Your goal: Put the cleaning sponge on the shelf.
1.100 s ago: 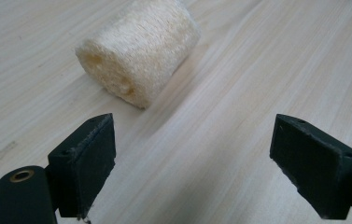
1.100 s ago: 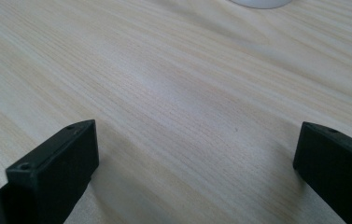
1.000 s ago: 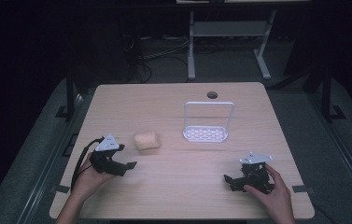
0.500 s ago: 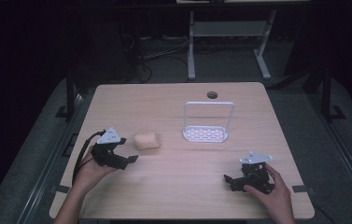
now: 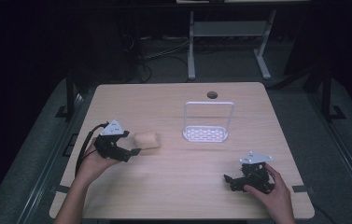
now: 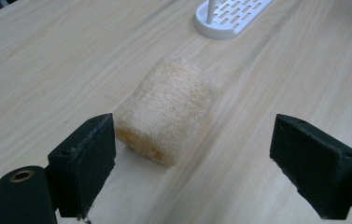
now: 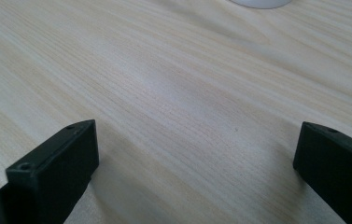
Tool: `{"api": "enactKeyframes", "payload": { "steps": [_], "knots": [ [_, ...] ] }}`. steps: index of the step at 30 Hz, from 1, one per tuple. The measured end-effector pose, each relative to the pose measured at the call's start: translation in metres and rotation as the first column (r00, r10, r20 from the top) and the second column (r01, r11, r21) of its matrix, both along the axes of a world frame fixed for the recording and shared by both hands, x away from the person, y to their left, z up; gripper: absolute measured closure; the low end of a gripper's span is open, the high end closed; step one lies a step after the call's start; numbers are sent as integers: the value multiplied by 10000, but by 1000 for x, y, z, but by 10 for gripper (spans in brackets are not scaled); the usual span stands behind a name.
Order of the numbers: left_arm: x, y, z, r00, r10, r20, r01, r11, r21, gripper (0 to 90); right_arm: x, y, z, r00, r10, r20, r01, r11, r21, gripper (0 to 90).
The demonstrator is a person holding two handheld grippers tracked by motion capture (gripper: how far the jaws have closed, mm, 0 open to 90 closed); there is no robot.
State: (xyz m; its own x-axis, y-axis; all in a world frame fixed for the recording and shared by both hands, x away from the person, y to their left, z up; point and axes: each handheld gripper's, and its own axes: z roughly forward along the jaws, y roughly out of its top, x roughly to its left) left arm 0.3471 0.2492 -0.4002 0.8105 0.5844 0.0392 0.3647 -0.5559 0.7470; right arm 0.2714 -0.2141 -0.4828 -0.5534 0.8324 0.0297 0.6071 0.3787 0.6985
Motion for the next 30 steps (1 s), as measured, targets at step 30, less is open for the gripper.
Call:
{"api": "enactKeyframes", "payload": {
  "steps": [30],
  "knots": [
    [48, -6, -6, 9986, -508, -149, 502, 9982, -342, 140, 0, 0, 0, 10000, -1, 2, 1, 10000, 5, 0]
  ]
}}
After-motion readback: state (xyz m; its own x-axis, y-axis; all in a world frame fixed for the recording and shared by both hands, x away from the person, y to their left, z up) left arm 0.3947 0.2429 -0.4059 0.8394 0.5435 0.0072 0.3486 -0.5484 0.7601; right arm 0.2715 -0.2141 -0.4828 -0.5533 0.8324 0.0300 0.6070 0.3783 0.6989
